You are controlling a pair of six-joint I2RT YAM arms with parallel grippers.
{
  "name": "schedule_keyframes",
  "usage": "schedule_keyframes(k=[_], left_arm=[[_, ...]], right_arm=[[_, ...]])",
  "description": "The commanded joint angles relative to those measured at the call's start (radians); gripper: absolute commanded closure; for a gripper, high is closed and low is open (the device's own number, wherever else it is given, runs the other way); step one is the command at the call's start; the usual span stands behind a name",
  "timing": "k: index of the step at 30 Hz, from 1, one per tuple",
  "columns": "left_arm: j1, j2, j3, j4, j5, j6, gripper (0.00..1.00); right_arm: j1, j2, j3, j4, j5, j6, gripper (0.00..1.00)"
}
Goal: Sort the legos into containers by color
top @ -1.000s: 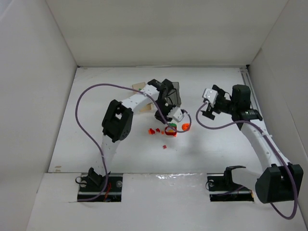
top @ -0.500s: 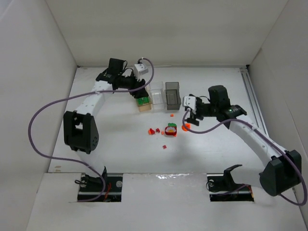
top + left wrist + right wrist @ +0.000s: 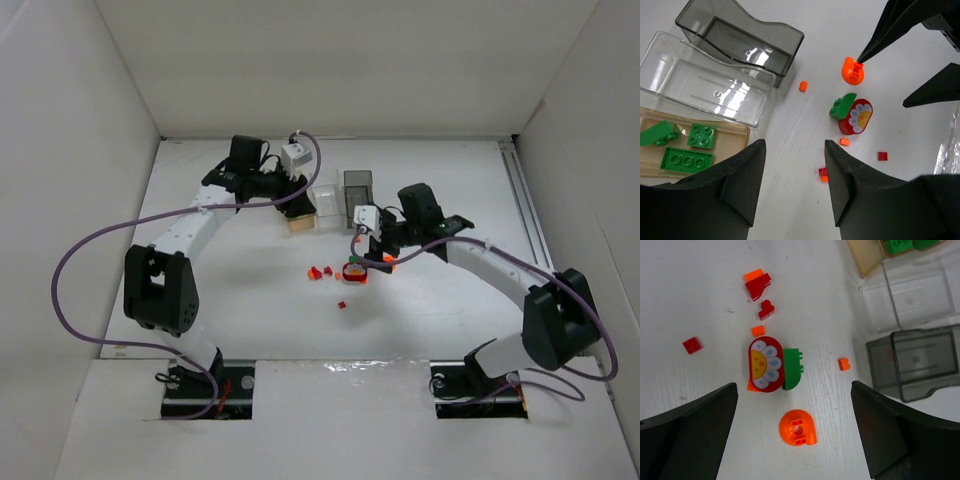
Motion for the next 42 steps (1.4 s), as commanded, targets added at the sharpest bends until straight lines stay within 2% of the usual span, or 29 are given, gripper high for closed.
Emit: schedule_keyframes(k=[1, 3, 6, 9, 14, 20, 27, 33, 37, 42], left_arm=[[0.002, -0.037, -0.018, 0.019, -0.006, -0.01, 0.52], [0.002, -0.037, -0.009, 0.019, -0.015, 0.0, 0.52], [0.023, -0.026, 0.011, 0.019, -0.015, -0.009, 0.52], [0.042, -0.017, 0.022, 0.03, -0.015, -0.009, 0.52], [0.071, 0.003, 0.022, 0.039, -0.015, -0.009, 0.52], [0.1, 0.003, 0.003, 0.082, -0.015, -0.029, 0.52], [0.129, 0.014, 0.003, 0.082, -0.015, -0.038, 0.52], [0.138, 0.014, -0.006, 0.091, -0.015, -0.038, 0.52], [0.139, 0.014, -0.017, 0.1, -0.015, -0.038, 0.51], [0.139, 0.023, -0.017, 0.1, -0.006, -0.038, 0.51]], right_arm=[[0.044, 0.052, 0.139, -0.094, -0.057, -0.213, 0.01], [0.067, 0.098, 0.182, -0.133, -0.02, -0.309, 0.01], [0.055, 0.164, 0.262, -0.219, 0.012, -0.37, 0.01], [0.029, 0.262, 0.366, -0.358, -0.046, -0.466, 0.01], [0.039, 0.35, 0.434, -0.526, -0.057, -0.612, 0.01], [0.058, 0.364, 0.432, -0.575, -0.057, -0.612, 0.01], [0.088, 0.391, 0.423, -0.548, -0.045, -0.477, 0.01], [0.108, 0.402, 0.411, -0.445, -0.008, -0.27, 0.01], [0.108, 0.402, 0.371, -0.379, 0.052, -0.227, 0.01], [0.108, 0.425, 0.371, -0.379, 0.074, -0.209, 0.01]])
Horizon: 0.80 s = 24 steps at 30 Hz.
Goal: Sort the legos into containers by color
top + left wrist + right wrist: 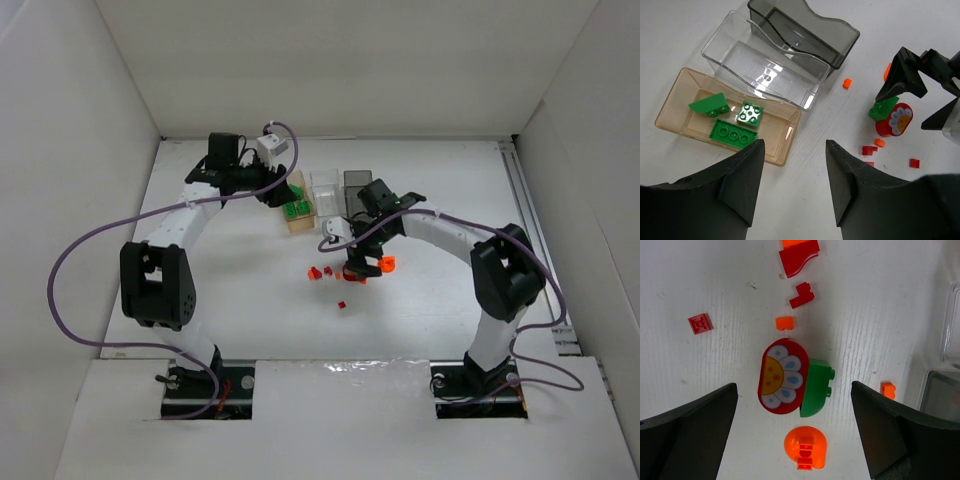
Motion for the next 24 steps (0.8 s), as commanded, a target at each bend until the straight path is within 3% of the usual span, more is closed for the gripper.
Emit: schedule_keyframes(k=[1, 22, 24], left_arm=[[0.005, 0.012, -0.002, 0.031, 0.023, -0.011, 0.51], [0.042, 0.032, 0.007, 0.021, 0.041, 0.009, 0.51], [0.042, 0.032, 0.007, 0.021, 0.052, 0.009, 0.52]], right_arm=[[0.004, 0.024, -0.004, 0.042, 0.022, 0.04, 0.01], [0.014, 0.107, -0.015, 0.108, 0.051, 0.089, 0.01], [0.014, 0.116, -0.015, 0.108, 0.06, 0.089, 0.13]])
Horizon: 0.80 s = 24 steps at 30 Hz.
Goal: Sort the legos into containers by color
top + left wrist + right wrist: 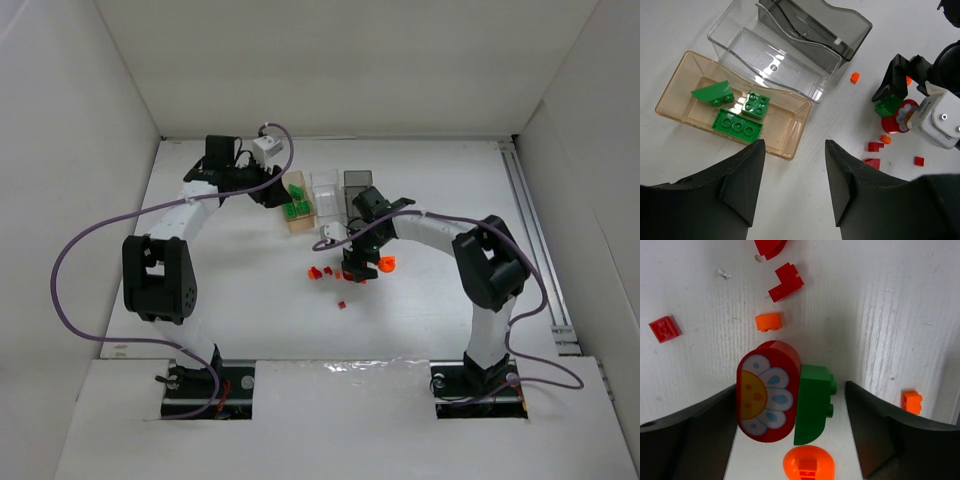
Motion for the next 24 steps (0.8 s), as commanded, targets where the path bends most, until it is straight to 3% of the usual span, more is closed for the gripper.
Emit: schedule_keyframes(k=[1, 3, 4, 6, 7, 8, 14, 17, 18, 21, 22, 24], left_arm=[[0.007, -0.015, -0.002, 0.021, 0.036, 0.01, 0.52], [0.007, -0.015, -0.002, 0.021, 0.045, 0.01, 0.55], [0.007, -0.015, -0.002, 0.021, 0.045, 0.01, 0.57], [0.007, -0.015, -0.011, 0.021, 0.074, -0.002, 0.63], [0.007, -0.015, -0.011, 0.021, 0.074, -0.011, 0.65], [0.007, -0.024, -0.022, 0.032, 0.086, -0.011, 0.66], [0.016, -0.053, -0.043, 0.066, 0.215, -0.145, 0.68], [0.016, -0.072, -0.052, 0.056, 0.313, -0.215, 0.64], [0.016, -0.072, -0.052, 0.076, 0.332, -0.302, 0.62], [0.006, -0.072, -0.085, 0.218, 0.411, -0.48, 0.59], [0.006, -0.085, -0.112, 0.284, 0.422, -0.642, 0.57], [-0.022, -0.098, -0.152, 0.594, 0.445, -0.846, 0.56]], right_arm=[[0.003, 0.006, 0.0, 0.041, 0.011, 0.016, 0.19], [0.003, -0.005, 0.0, 0.05, 0.011, 0.016, 0.35], [0.003, -0.025, 0.0, 0.05, 0.02, 0.016, 0.53], [-0.007, -0.065, -0.009, 0.062, 0.021, 0.007, 0.76], [-0.007, -0.077, -0.009, 0.062, 0.021, 0.007, 0.76], [-0.016, -0.088, -0.009, 0.062, 0.021, 0.007, 0.83], [-0.072, -0.257, -0.018, 0.116, -0.002, 0.019, 0.84], [-0.111, -0.364, -0.079, 0.263, 0.022, 0.058, 0.83], [-0.111, -0.431, -0.101, 0.312, 0.043, 0.085, 0.83], [-0.111, -0.531, -0.185, 0.487, 0.12, 0.094, 0.83], [-0.099, -0.545, -0.201, 0.521, 0.145, 0.094, 0.84], [-0.089, -0.554, -0.228, 0.599, 0.194, 0.094, 0.84]])
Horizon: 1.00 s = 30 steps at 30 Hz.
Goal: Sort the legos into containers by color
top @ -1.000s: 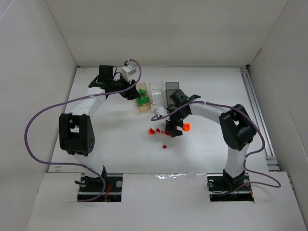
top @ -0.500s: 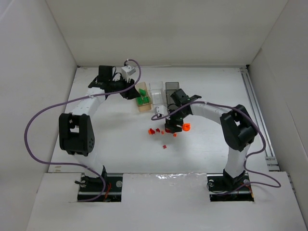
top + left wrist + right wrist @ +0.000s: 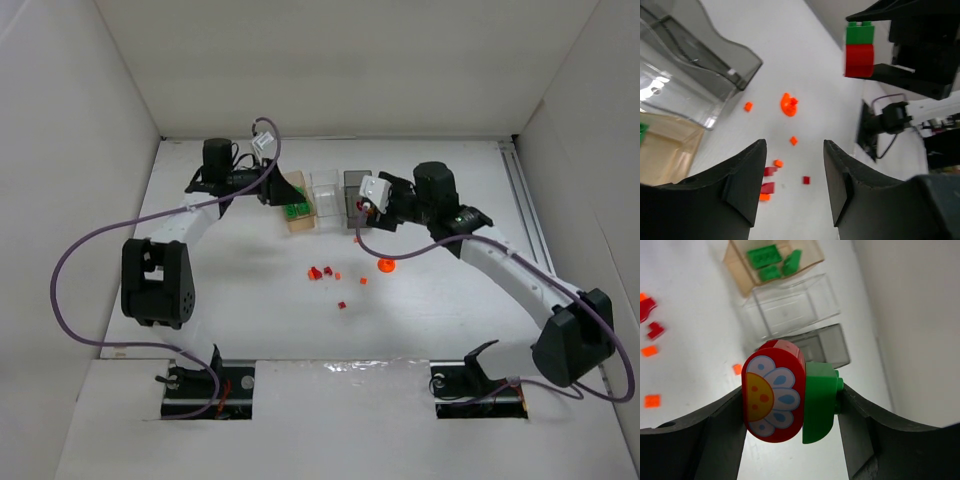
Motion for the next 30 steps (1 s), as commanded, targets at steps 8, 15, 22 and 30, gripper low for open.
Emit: schedule_keyframes(k=[8, 15, 22, 30], left_arm=[[-0.145, -0.024, -0.005, 0.79, 0.101, -0.767, 0.51], [-0.175, -0.006, -0.005, 0.78, 0.035, -0.718, 0.46], [-0.175, 0.025, 0.051, 0.643, -0.016, -0.589, 0.37], [-0.195, 0.043, 0.051, 0.633, -0.016, -0.566, 0.32]], right_arm=[[0.061, 0.032, -0.04, 0.375, 0.214, 0.046, 0.87], [0.061, 0.026, -0.014, 0.401, 0.191, 0.066, 0.88], [0.081, -0.043, -0.023, 0.401, 0.152, 0.089, 0.88], [0.133, -0.052, -0.011, 0.401, 0.14, 0.109, 0.88]])
